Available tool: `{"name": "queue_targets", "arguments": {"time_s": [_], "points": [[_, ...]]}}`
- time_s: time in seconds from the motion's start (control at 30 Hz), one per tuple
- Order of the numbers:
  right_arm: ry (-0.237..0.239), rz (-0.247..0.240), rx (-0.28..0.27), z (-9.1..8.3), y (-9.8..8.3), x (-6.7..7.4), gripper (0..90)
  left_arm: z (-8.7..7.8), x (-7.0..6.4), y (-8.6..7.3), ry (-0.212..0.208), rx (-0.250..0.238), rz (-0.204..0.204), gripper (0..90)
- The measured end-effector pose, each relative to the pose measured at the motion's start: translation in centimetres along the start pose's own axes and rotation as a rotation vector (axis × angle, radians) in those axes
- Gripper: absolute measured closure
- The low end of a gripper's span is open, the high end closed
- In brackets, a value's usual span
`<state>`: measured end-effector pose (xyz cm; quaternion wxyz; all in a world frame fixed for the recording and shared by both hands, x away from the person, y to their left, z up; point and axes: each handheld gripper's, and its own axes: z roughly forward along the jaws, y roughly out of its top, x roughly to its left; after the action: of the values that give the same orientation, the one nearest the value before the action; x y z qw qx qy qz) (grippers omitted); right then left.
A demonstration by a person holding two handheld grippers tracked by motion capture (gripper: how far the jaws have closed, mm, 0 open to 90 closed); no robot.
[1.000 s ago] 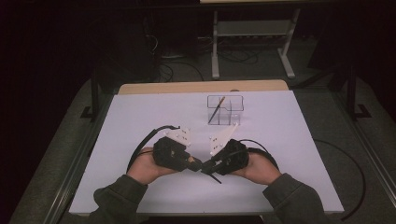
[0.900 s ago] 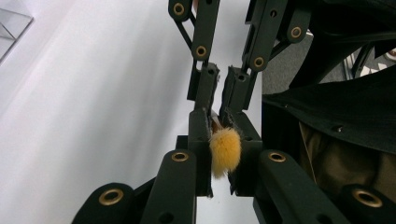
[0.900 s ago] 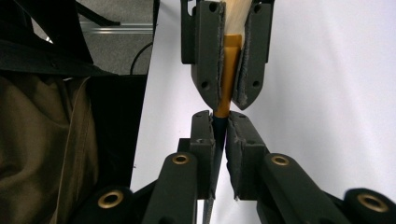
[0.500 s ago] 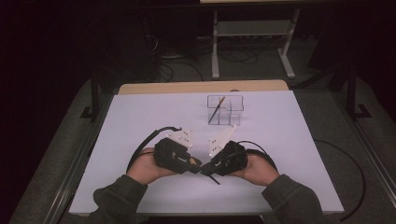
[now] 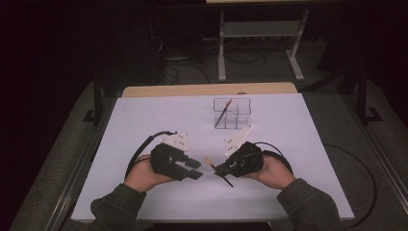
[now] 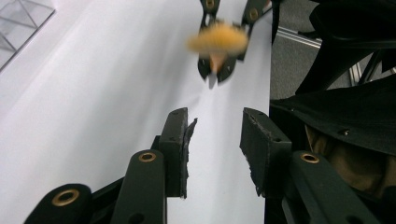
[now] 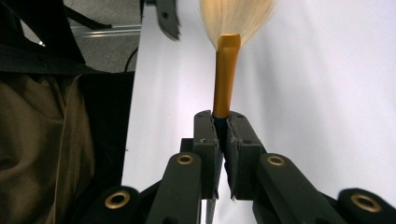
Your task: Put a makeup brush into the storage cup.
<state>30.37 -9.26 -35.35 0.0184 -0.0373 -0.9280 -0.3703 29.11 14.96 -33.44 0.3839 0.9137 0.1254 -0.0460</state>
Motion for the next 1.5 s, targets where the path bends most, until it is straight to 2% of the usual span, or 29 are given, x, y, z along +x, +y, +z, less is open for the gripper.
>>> {"name": "queue_targets", "arguments": {"time_s": [0.2, 0.4, 0.57, 0.67, 0.8, 0.87, 0.97, 1.2, 1.5], "points": [[-0.023, 0.017, -0.005, -0.7, -0.6, -0.6, 82.8, -0.4, 0.0, -0.8, 0.025, -0.013, -0.001, 60.1], [-0.038, 0.044, -0.012, -1.4, -0.9, -1.1, 82.8, -0.8, 0.2, -1.7, 0.042, -0.032, -0.018, 58.6], [-0.058, 0.055, -0.019, -2.0, -1.0, -1.6, 82.8, -1.2, 0.4, -2.4, 0.052, -0.05, -0.051, 56.5], [-0.064, 0.062, -0.023, -2.3, -1.1, -1.8, 82.8, -1.4, 0.5, -2.7, 0.068, -0.054, -0.053, 55.0], [-0.076, 0.076, -0.008, -2.7, -1.2, -2.3, 82.8, -1.6, 0.7, -3.3, 0.087, -0.06, -0.052, 51.3], [-0.085, 0.079, -0.003, -2.9, -1.2, -2.5, 82.8, -1.6, 0.7, -3.7, 0.093, -0.071, -0.069, 50.3], [-0.092, 0.09, 0.004, -3.2, -1.2, -2.9, 82.8, -1.7, 0.9, -4.2, 0.106, -0.073, -0.071, 48.6], [-0.11, 0.099, 0.006, -3.8, -1.5, -3.7, 82.8, -2.0, 1.2, -5.4, 0.136, -0.093, -0.103, 43.6], [-0.115, 0.12, 0.006, -4.6, -1.6, -4.5, 82.8, -2.4, 1.2, -6.6, 0.162, -0.112, -0.122, 40.8]]}}
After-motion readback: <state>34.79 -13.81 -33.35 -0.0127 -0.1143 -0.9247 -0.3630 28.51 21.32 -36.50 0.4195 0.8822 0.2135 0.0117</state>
